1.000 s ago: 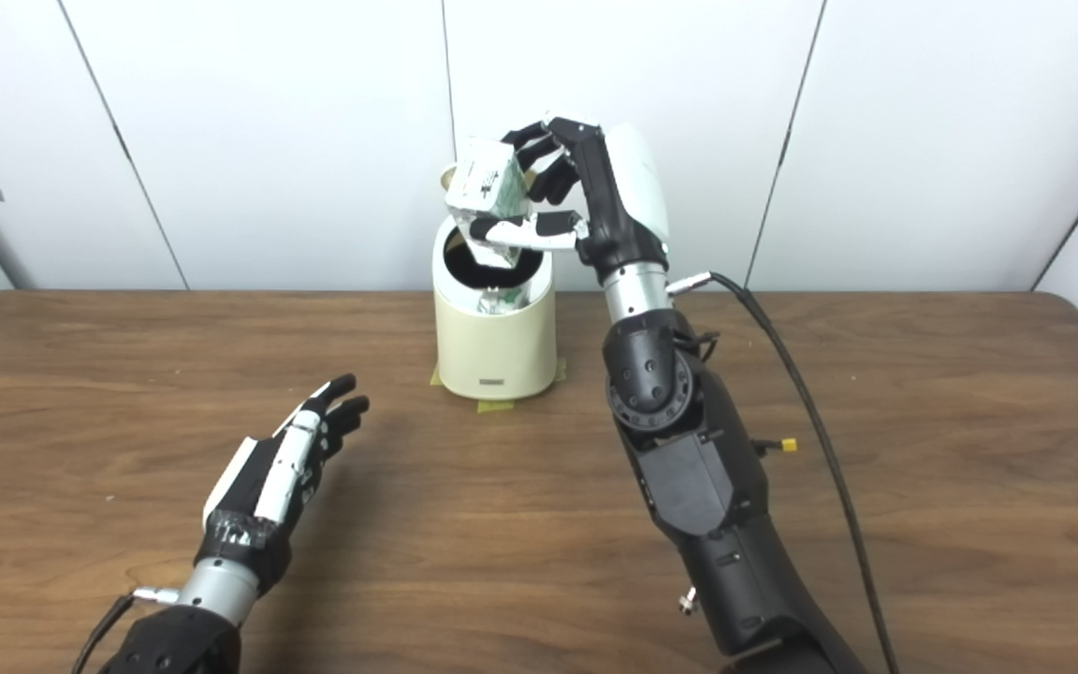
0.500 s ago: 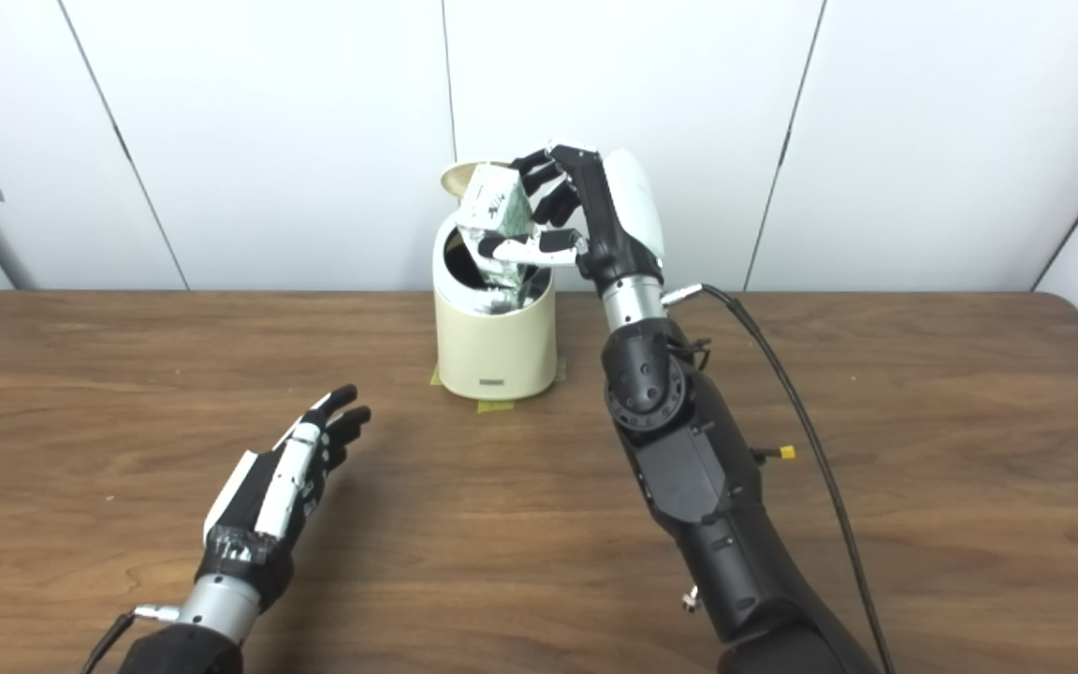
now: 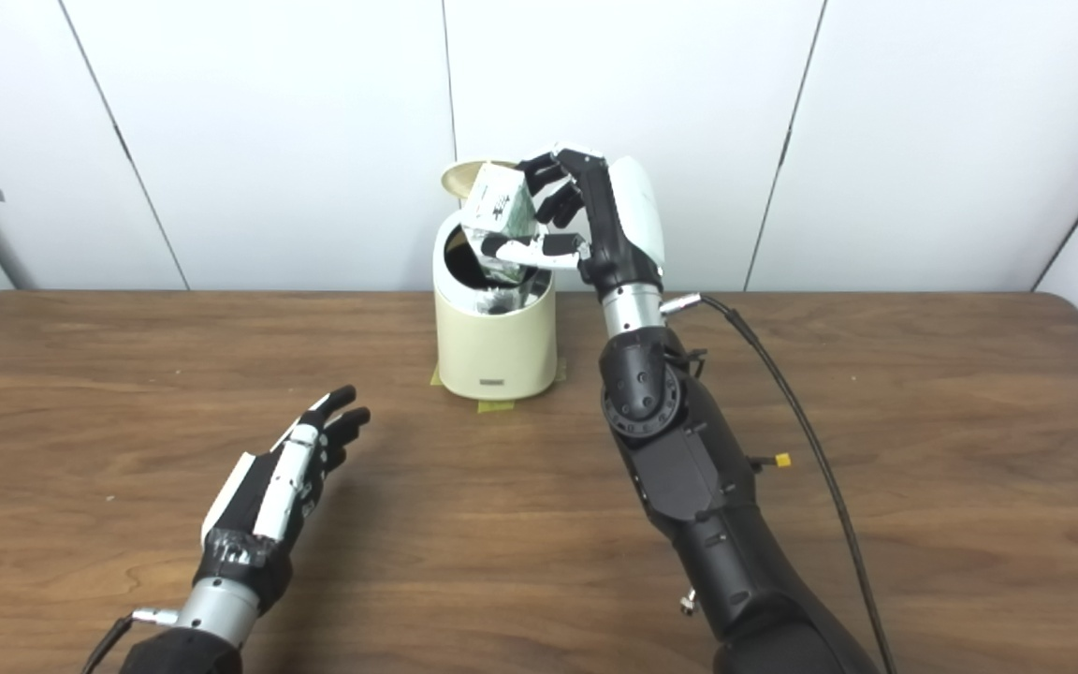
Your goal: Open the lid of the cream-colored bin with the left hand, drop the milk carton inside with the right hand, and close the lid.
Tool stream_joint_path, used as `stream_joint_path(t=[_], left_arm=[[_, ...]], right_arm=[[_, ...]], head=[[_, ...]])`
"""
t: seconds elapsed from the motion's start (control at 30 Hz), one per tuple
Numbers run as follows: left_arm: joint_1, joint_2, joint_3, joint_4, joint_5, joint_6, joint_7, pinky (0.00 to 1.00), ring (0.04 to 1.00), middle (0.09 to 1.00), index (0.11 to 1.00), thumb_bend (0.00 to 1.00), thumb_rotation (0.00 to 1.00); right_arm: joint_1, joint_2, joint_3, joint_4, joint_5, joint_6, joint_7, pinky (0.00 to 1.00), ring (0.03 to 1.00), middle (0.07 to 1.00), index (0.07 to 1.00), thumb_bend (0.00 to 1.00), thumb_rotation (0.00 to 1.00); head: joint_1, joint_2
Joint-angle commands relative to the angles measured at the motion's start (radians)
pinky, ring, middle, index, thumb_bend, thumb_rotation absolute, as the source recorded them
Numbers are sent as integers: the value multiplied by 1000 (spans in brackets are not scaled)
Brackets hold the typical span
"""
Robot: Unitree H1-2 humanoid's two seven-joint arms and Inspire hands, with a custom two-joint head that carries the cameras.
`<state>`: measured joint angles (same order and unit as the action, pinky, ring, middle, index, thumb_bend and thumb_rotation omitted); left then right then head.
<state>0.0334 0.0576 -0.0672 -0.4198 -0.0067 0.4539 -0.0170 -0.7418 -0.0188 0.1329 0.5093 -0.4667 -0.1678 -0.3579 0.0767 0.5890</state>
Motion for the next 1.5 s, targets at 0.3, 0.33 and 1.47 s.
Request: stream_joint_path(t=[0.3, 0.33, 1.47], left_arm=[[-17, -9, 2, -30, 4, -48, -6, 984, 937, 884, 925, 391, 1000], [-17, -10, 2, -28, 5, -50, -5, 980, 932, 880, 917, 381, 1000], [-45, 0, 22, -31, 9, -23, -24, 999, 945, 887, 880, 255, 1000]], right_arm=[[-57, -24, 16, -48, -21, 34, 32, 554, 615, 631, 491, 524, 125], [-54, -28, 21, -58, -27, 48, 44, 592, 647, 647, 491, 525, 133], [15, -63, 0, -276, -25, 111, 85, 378, 422, 498, 495, 528, 3]], head=[[-1, 7], [-2, 8], [-21, 13]])
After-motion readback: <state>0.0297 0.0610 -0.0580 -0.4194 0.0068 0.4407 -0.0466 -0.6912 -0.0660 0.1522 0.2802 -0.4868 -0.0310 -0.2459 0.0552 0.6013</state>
